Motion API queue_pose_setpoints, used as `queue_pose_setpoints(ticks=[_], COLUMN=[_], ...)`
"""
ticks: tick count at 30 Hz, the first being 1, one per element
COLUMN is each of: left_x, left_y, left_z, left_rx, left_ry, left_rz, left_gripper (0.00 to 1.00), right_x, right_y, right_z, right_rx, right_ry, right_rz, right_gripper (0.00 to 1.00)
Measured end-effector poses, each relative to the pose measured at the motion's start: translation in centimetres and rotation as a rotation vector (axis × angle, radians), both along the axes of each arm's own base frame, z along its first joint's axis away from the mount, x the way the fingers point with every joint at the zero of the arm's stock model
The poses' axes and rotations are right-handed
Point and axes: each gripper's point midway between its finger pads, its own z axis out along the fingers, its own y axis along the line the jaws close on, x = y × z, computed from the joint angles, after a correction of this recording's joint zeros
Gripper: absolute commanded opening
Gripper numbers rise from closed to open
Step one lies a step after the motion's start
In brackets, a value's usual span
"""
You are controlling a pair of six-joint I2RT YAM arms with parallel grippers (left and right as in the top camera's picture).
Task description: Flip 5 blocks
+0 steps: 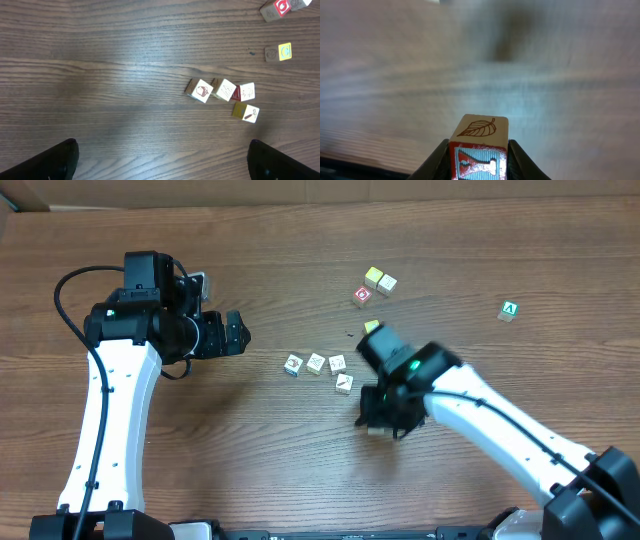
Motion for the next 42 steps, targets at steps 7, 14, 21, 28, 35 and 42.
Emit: queue_pose_setpoints(ticks=[7,14,21,28,35,42], left_x=[-0.1,-0.2,-0.3,-0.5,-0.6,-0.6], left_y=[0.0,0.0,0.0,0.0,0.0,0.0], left_z=[0.0,-0.1,-0.1,-0.2,-0.2,-0.2], left_rx=[0.0,0.0,0.0,-0.001,-0.001,-0.001], left_ry=[0.002,0.008,0.015,0.024,0.027,0.027], left_rz=[0.0,0.0,0.0,0.0,0.0,0.0], left_gripper=[1.0,1.0,1.0,1.0,1.0,1.0], right_x=[-4.7,-5.9,-6.2,-5.5,-5.3,-5.3], right_y=[-2.4,-3.6,-3.6,-3.4,-3.4,-3.4], right_z=[-2.6,-3.3,-5.6,-5.8,-5.8,-5.8], right_rx=[-0.099,-0.063,-0.031,-0.01,-0.005,-0.006], right_ry=[0.07,0.033,0.023,0.006,0.001,0.001], right_rz=[-0.089,-0.161,-0.175,-0.194,-0.2,-0.2], right_gripper=[0.1,0.12,0.14,0.31,0.35,0.38])
